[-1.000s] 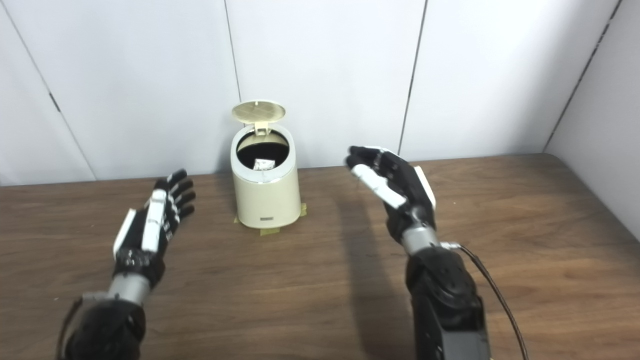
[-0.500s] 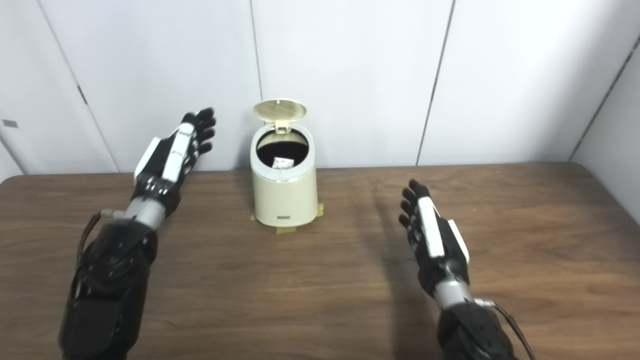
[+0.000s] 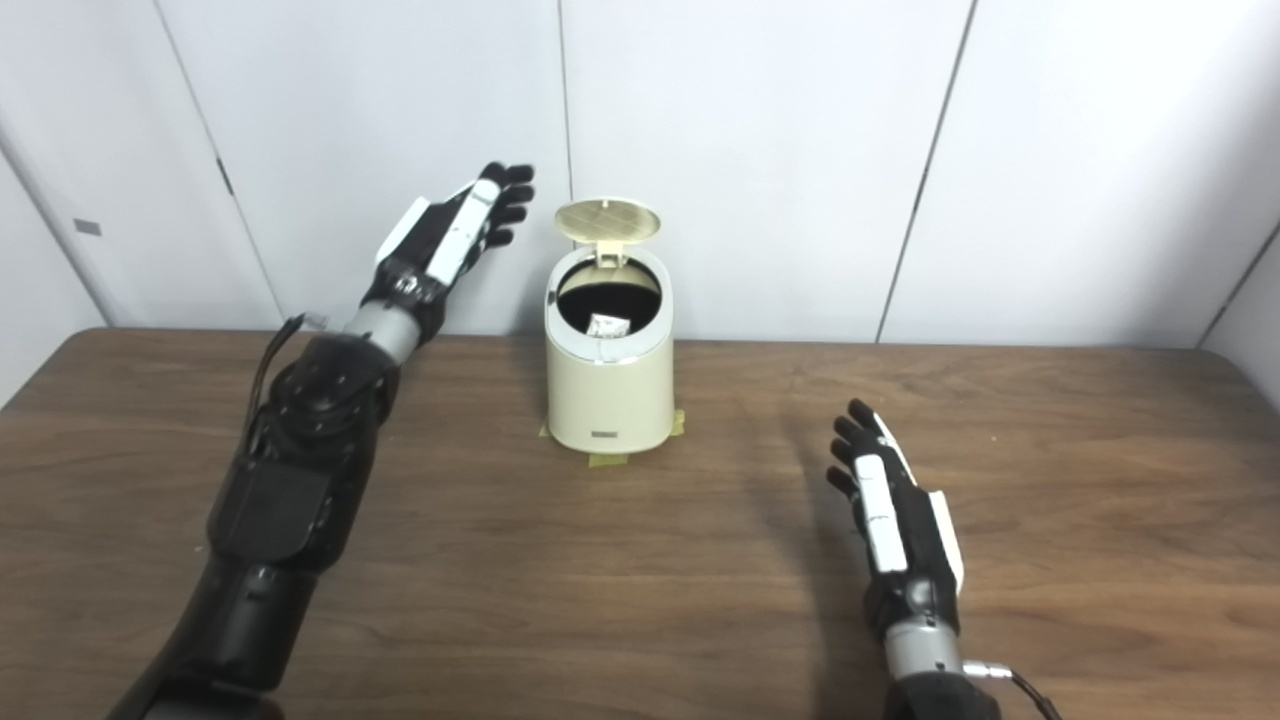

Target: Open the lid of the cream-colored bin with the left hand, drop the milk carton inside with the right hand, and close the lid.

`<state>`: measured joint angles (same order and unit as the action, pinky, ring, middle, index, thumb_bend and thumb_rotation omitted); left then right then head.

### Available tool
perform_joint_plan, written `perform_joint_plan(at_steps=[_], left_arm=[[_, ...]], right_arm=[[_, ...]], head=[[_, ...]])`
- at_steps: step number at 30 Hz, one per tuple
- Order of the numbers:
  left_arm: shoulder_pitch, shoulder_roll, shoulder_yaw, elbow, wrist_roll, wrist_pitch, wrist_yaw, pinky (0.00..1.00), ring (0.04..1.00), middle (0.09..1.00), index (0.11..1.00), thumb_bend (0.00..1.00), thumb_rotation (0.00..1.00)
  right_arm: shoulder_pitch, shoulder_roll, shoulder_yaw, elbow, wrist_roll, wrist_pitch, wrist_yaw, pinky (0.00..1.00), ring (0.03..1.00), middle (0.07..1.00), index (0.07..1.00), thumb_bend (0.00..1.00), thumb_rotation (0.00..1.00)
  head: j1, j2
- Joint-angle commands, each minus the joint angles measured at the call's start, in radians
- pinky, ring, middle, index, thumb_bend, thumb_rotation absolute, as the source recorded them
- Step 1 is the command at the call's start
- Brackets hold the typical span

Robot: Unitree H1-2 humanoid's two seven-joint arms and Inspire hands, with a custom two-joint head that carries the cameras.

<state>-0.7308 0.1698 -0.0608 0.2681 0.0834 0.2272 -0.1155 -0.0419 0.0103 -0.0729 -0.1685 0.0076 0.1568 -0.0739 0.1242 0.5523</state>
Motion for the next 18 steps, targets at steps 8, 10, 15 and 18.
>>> perform_joint_plan(at_steps=[8, 10, 15, 18], left_arm=[[-0.119, 0.032, -0.028, 0.096, 0.061, -0.143, 0.002, 0.89, 0.902, 0.903, 0.900, 0.51, 1.00], [-0.128, 0.032, -0.032, 0.104, 0.067, -0.144, 0.002, 0.88, 0.900, 0.902, 0.899, 0.50, 1.00], [-0.149, 0.039, -0.048, 0.116, 0.086, -0.133, -0.013, 0.89, 0.904, 0.893, 0.880, 0.50, 1.00], [-0.160, 0.047, -0.063, 0.113, 0.103, -0.121, -0.022, 0.88, 0.900, 0.878, 0.863, 0.51, 1.00]], right_arm=[[0.003, 0.018, 0.014, 0.001, -0.011, -0.084, -0.008, 0.80, 0.869, 0.838, 0.874, 0.47, 0.88], [0.007, 0.017, 0.019, 0.005, -0.016, -0.093, -0.006, 0.79, 0.866, 0.834, 0.878, 0.47, 0.89], [0.015, 0.011, 0.031, 0.025, -0.037, -0.109, -0.005, 0.79, 0.847, 0.816, 0.881, 0.49, 0.93], [0.017, 0.018, 0.033, 0.033, -0.032, -0.112, -0.004, 0.77, 0.828, 0.802, 0.877, 0.49, 0.90]], head=[[-0.001, -0.006], [-0.001, -0.005], [-0.005, -0.003], [-0.008, -0.002]])
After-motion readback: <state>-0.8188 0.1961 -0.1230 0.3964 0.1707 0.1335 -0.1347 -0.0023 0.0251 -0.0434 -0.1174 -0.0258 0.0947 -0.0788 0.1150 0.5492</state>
